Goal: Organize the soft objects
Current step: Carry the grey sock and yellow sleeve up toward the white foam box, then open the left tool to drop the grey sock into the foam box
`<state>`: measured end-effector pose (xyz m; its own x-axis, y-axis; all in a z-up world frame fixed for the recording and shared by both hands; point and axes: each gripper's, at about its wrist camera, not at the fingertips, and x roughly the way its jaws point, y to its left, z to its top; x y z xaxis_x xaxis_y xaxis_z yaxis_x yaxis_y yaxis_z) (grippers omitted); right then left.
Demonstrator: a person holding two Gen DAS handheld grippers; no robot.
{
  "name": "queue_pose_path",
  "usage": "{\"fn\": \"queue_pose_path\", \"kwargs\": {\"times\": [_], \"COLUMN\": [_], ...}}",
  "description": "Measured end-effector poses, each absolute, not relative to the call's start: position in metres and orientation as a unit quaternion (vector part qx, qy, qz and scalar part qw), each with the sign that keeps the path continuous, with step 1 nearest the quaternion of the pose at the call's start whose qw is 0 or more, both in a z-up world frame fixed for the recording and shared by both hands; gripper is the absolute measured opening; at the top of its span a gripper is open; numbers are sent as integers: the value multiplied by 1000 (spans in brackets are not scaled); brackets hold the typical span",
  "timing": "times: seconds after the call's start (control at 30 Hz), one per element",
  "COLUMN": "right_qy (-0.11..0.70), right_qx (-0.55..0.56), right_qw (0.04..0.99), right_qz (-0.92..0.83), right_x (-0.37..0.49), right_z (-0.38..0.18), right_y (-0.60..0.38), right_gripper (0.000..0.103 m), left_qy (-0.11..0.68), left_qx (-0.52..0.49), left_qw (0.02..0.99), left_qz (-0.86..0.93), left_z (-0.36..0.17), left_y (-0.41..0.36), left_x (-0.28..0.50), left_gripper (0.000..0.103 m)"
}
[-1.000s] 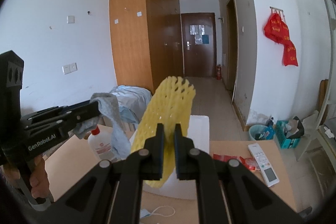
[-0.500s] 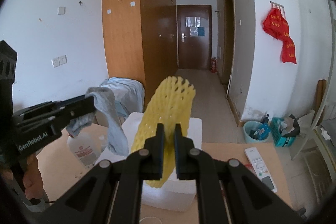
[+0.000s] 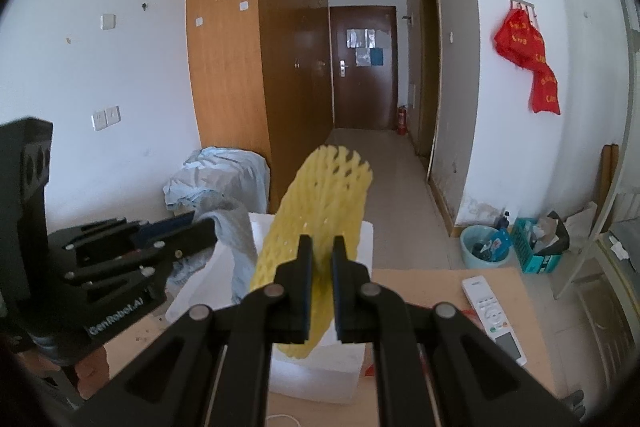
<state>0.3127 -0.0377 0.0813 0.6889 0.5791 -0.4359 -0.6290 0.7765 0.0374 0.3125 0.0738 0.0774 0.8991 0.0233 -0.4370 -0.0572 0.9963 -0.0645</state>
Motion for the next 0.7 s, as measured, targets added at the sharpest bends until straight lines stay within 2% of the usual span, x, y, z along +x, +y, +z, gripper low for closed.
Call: {"fn": "queue_pose_path", "kwargs": {"times": [0.33, 0.47, 0.53, 0.57, 0.6, 0.67, 0.7], "right_qy": [214, 213, 211, 211, 210, 210, 210], "right_qx": [-51, -50, -48, -48, -47, -46, -47], "right_qw": [919, 919, 920, 921, 921, 921, 921], "right_qz": [327, 327, 326, 325, 325, 325, 325], "right_x": [317, 316, 316, 316, 316, 316, 316], "right_z": [85, 86, 86, 86, 86, 86, 86], "right_y": [-42, -43, -42, -43, -43, -43, -42], "right_gripper": [11, 11, 11, 11, 11, 11, 11], "left_qy": [241, 234, 236, 237, 237, 233, 224], "left_qx": [-31, -32, -27, -26, -27, -26, -23], "left_qw": [970, 971, 971, 971, 971, 971, 973], "left_qz": [16, 22, 29, 29, 31, 37, 43], "left_z": [71, 70, 68, 67, 67, 68, 69], "left_y": [72, 72, 72, 72, 73, 73, 72], "left_x": [323, 321, 321, 321, 321, 320, 318], "left_gripper": [15, 20, 29, 39, 58, 83, 89]}}
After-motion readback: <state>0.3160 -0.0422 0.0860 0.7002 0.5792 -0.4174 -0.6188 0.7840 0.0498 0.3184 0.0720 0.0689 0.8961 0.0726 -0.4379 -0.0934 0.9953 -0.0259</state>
